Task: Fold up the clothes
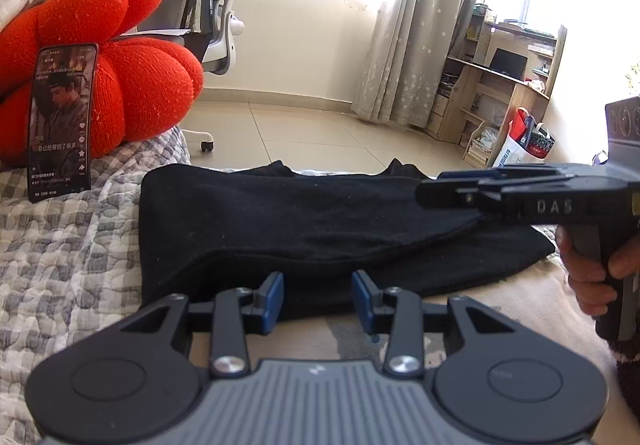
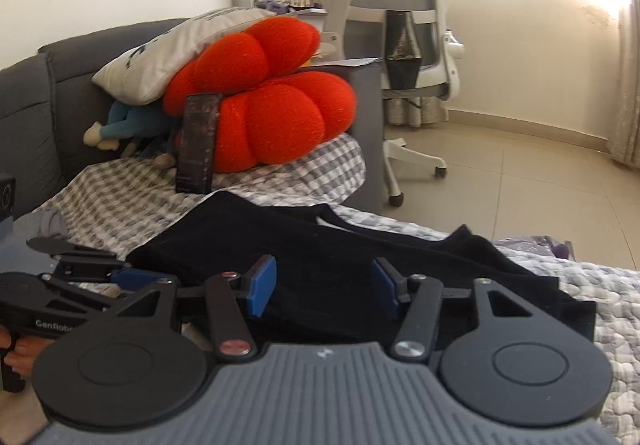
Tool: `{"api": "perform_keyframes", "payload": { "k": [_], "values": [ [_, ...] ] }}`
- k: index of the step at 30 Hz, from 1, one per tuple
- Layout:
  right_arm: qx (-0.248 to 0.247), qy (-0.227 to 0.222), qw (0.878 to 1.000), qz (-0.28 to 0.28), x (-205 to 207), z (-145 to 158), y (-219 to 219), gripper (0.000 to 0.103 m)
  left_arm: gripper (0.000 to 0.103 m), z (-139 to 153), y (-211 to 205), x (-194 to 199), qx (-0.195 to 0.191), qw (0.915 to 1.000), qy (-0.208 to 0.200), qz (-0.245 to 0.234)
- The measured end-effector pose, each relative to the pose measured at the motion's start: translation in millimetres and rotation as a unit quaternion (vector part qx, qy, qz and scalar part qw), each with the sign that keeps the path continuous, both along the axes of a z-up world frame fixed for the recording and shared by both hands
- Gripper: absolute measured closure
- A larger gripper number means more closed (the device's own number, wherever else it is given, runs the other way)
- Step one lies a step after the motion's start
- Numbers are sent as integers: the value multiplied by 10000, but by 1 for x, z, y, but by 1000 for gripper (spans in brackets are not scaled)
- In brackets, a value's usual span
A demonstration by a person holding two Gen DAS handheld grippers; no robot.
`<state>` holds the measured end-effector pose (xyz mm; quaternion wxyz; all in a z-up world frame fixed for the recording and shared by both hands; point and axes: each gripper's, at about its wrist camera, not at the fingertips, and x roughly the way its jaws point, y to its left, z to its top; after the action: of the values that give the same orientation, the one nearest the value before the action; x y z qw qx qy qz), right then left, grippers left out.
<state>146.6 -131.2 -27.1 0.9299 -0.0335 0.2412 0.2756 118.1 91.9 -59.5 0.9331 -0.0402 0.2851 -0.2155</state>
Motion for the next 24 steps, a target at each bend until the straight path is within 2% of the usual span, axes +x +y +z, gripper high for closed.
{"api": "perform_keyframes", "payload": {
  "k": [3, 8, 11, 13, 15, 17, 22, 24],
  "values": [
    [-454, -160, 9984, 306, -6, -9, 24, 46, 64, -1, 3, 0, -104, 9999, -46, 25],
    [-778, -82, 9958, 480, 0, -19, 43, 47, 64, -1, 9, 1, -316, 9994, -97, 99],
    [-941, -87, 9942, 511, 1, -25, 51, 55, 64, -2, 10, 2, -360, 9992, -100, 115],
    [-1041, -147, 9934, 464, 2, -26, 55, 65, 64, -2, 9, 2, -352, 9993, -109, 101],
    [-1013, -180, 9938, 424, 4, -25, 57, 89, 64, -2, 9, 1, -341, 9993, -122, 68],
    [-928, -283, 9948, 323, 3, -22, 56, 94, 64, 0, 7, -1, -324, 9993, -160, -28],
    [-535, -695, 9961, 70, 1, -4, 47, 95, 63, 0, 0, -3, -206, 9987, -75, -465],
    [-374, -789, 9962, 39, 2, 3, 45, 95, 63, -2, -3, 0, -136, 9987, -45, -491]
  ]
}}
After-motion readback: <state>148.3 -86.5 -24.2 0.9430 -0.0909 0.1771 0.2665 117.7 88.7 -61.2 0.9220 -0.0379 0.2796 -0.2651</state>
